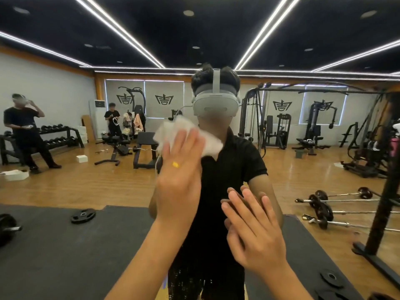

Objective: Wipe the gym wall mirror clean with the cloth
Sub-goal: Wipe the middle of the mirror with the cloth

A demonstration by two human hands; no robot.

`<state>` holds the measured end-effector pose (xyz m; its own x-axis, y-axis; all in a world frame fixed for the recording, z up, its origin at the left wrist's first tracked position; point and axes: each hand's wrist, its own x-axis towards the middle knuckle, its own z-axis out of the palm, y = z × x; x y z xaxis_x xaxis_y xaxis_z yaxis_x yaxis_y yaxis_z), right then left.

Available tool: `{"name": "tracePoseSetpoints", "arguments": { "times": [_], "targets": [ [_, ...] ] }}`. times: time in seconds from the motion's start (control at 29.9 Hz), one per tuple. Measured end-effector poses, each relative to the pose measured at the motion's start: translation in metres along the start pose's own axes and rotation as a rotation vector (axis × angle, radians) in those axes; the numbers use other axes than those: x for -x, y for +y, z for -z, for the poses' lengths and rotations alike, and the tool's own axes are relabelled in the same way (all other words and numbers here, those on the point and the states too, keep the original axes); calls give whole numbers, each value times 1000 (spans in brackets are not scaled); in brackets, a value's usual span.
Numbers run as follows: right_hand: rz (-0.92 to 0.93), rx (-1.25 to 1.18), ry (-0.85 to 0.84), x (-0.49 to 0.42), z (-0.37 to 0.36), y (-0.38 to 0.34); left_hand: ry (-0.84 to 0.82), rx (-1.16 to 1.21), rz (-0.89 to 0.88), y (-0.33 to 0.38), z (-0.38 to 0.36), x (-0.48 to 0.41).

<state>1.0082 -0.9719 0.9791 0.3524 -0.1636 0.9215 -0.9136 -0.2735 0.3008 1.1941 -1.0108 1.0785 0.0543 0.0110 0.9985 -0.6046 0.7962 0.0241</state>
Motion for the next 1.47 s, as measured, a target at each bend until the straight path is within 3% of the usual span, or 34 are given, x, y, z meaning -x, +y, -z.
{"name": "tracePoseSetpoints", "arguments": {
  "times": [0.17,0.43,0.77,1.1,1.24,1.47],
  "targets": [
    [-31,5,8,-3,-1,-5,30,25,9,4,-19,-96],
    [-13,2,1,-2,2,-3,-91,88,17,16,-5,12],
    [-13,-21,-28,-2,5,-2,53,53,41,30,-40,-119],
    [-10,-32,-7,-2,4,0,-99,-65,57,6,11,29],
    [-7,-34,6,0,3,1,-69,-122,-52,-8,7,-7],
    [-6,-33,20,-2,1,-2,-30,-26,-22,-21,8,-75]
  ]
}}
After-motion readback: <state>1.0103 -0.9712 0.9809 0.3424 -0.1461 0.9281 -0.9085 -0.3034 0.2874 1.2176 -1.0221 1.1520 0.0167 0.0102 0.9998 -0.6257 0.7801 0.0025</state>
